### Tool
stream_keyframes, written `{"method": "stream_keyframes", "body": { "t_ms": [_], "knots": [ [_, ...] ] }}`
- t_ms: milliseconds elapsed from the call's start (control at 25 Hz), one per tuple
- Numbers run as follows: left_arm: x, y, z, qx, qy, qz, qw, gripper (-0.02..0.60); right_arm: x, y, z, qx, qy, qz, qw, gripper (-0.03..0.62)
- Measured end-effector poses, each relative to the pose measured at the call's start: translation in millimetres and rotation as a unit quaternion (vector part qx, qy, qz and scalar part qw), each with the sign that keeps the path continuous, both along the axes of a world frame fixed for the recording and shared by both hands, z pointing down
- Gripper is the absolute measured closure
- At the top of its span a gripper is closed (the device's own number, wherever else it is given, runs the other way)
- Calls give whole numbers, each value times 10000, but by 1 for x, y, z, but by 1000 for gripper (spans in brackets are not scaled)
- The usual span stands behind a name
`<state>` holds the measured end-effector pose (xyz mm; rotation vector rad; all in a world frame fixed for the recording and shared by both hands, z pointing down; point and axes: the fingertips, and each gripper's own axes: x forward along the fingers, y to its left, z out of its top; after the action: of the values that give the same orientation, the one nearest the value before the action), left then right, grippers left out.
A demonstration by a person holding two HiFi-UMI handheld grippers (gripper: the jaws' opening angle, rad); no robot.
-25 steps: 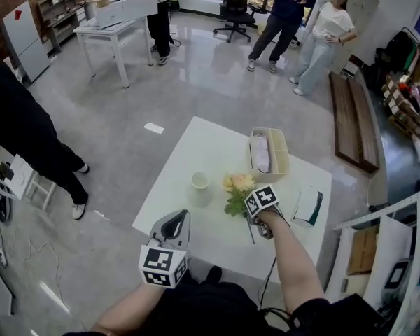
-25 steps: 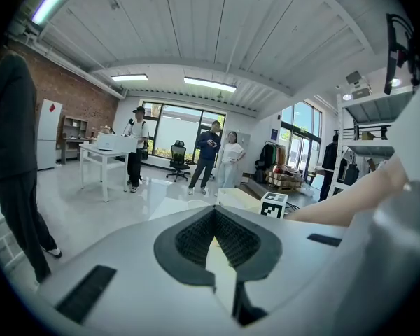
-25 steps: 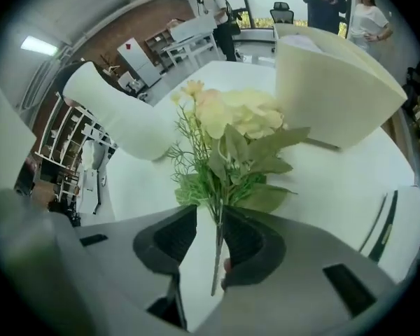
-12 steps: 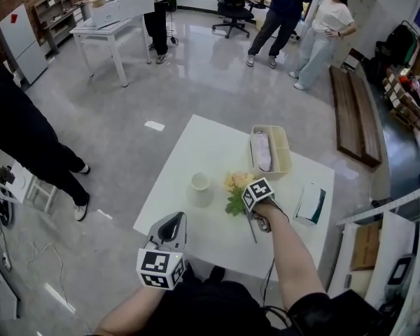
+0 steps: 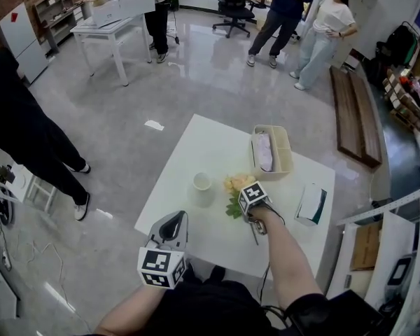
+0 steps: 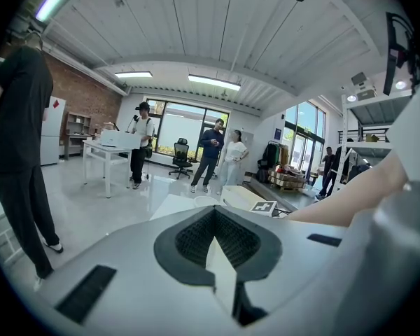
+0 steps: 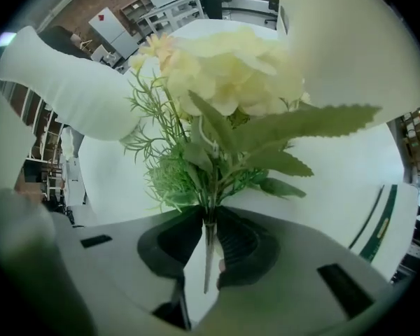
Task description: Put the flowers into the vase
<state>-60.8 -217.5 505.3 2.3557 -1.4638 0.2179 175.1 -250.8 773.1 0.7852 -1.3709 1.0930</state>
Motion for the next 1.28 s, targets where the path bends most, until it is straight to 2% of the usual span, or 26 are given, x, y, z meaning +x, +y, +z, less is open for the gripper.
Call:
{"method": "stream_keyframes", "body": {
  "t_ms": [200,360,560,720,840,1000,1160,1280],
  "knots": [
    [-4,-1,1,-11,6,-56,10000,578,0,-1,-4,-5,-29,61,10000,549],
    [-1,-1,-3,41,33,-11,10000,578,-2,-5,-15,213,-162,130,9996,557],
    [3,-2,-7,111,59,40,9999,578,-5,-17,-48,965,-720,422,9918,560],
    [8,-3,-11,176,82,78,9998,578,-9,-20,-79,1680,-1269,734,9748,562],
    [11,-4,-15,228,91,109,9996,578,-13,-24,-110,2380,-1599,917,9536,562],
    [17,-6,-21,313,114,151,9993,578,-15,-34,-160,3345,-2052,1234,9115,563],
    [19,-7,-29,409,122,177,9989,578,-15,-39,-217,4350,-2265,1240,8626,563],
    [20,-7,-34,489,137,175,9986,578,-18,-34,-264,5298,-2287,1003,8105,563]
  ]
}}
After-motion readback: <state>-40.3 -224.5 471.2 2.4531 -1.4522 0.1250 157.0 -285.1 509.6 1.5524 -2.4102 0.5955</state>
